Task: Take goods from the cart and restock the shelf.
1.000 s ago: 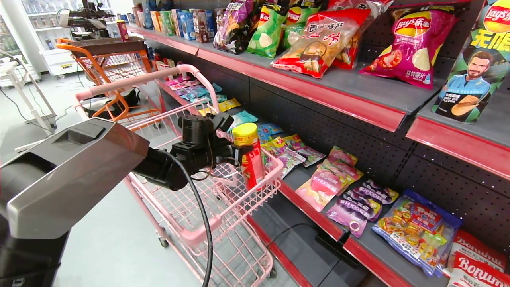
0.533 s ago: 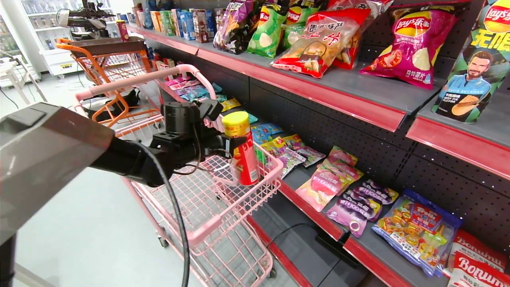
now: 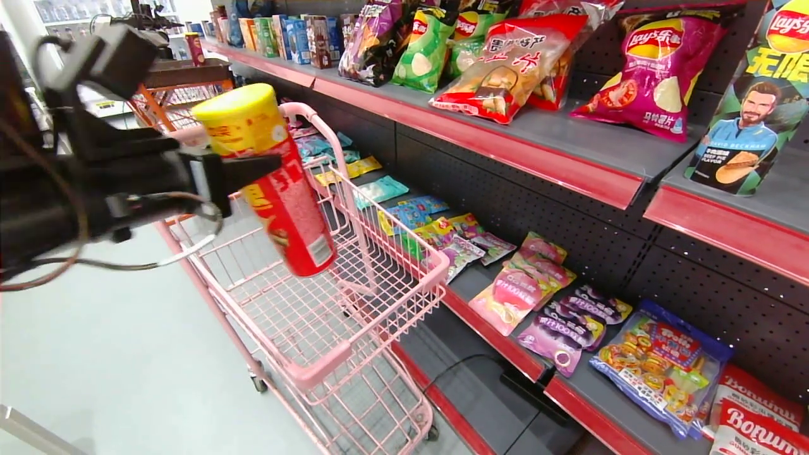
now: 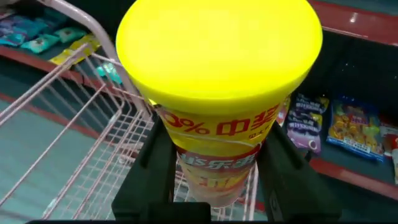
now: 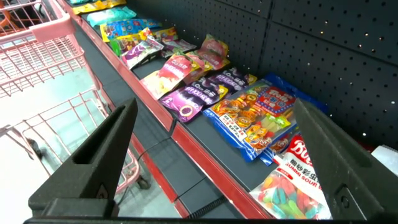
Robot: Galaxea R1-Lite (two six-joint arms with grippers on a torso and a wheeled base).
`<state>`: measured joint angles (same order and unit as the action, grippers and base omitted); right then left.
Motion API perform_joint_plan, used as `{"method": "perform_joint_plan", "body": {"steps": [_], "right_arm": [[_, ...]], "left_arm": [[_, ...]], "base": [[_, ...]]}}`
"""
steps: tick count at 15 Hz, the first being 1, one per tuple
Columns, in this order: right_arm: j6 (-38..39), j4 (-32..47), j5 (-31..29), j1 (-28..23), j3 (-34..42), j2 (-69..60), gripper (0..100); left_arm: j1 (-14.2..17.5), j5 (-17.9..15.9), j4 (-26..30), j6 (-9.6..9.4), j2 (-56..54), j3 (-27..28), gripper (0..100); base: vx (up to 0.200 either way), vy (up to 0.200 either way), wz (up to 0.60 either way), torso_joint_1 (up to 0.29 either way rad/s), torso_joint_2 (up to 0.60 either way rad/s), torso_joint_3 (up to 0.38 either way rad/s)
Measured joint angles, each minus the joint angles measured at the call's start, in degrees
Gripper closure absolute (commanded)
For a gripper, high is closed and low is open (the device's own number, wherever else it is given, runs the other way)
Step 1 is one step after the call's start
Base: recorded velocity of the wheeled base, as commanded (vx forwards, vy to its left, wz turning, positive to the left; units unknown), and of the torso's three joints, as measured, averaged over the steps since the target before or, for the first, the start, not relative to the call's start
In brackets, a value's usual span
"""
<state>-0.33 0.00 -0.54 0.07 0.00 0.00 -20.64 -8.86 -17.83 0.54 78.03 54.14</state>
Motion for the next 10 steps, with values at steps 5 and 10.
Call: {"method": "perform_joint_plan", "body": {"steps": [5, 10], "right_arm": [[-0.1, 0.0, -0.1, 0.0, 0.0, 0.0, 0], [-0.1, 0.0, -0.4, 0.0, 0.0, 0.0, 0]], "left_arm": [[0.1, 6.3, 27.1, -0.27, -30.7, -3.7, 100], [0.2, 11.8, 33.1, -0.32, -46.8, -8.3, 100]], "base": [[0.000, 0.000, 0.00, 0.000, 0.00, 0.000], [0.000, 0.000, 0.00, 0.000, 0.00, 0.000]]}}
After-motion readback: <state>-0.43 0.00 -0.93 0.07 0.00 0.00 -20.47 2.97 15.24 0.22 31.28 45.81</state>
